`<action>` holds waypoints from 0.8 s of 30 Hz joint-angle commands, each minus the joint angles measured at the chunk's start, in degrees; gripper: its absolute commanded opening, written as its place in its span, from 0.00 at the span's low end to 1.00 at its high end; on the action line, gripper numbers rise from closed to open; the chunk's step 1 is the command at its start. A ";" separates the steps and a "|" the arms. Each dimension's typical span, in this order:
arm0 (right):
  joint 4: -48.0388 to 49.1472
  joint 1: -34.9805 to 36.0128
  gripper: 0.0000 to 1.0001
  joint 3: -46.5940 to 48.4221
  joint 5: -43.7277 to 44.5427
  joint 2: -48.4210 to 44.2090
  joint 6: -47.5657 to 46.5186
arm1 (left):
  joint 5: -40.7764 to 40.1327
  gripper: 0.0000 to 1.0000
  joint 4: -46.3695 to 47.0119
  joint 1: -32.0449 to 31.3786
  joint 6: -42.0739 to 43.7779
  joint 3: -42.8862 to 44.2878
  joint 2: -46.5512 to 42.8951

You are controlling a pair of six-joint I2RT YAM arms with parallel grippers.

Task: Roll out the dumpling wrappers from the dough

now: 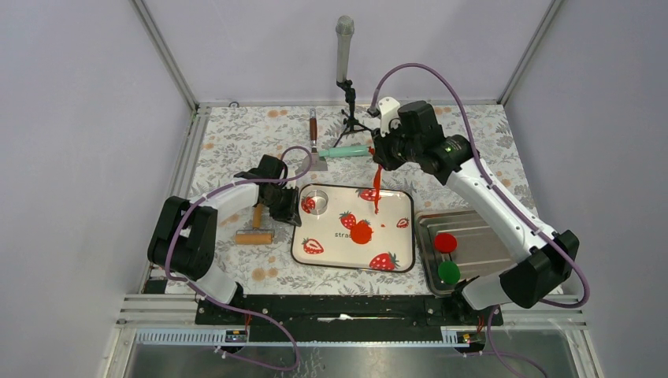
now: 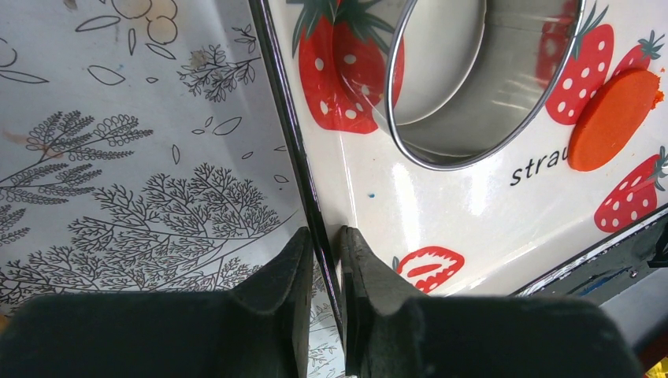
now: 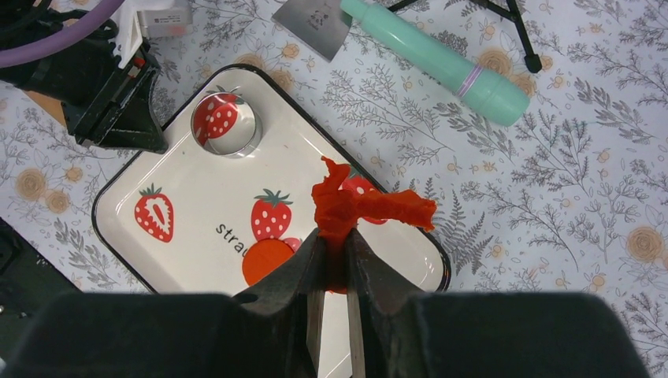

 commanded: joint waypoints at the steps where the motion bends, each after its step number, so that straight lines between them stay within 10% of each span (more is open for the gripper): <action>1: -1.40 -0.28 0.21 -1.43 -1.28 -3.39 0.53 | 0.98 0.08 1.37 0.03 1.47 0.81 -2.66; 24: 3.53 -1.50 0.23 -15.07 1.65 12.75 -6.51 | 0.70 0.19 0.27 0.02 2.44 0.70 -5.56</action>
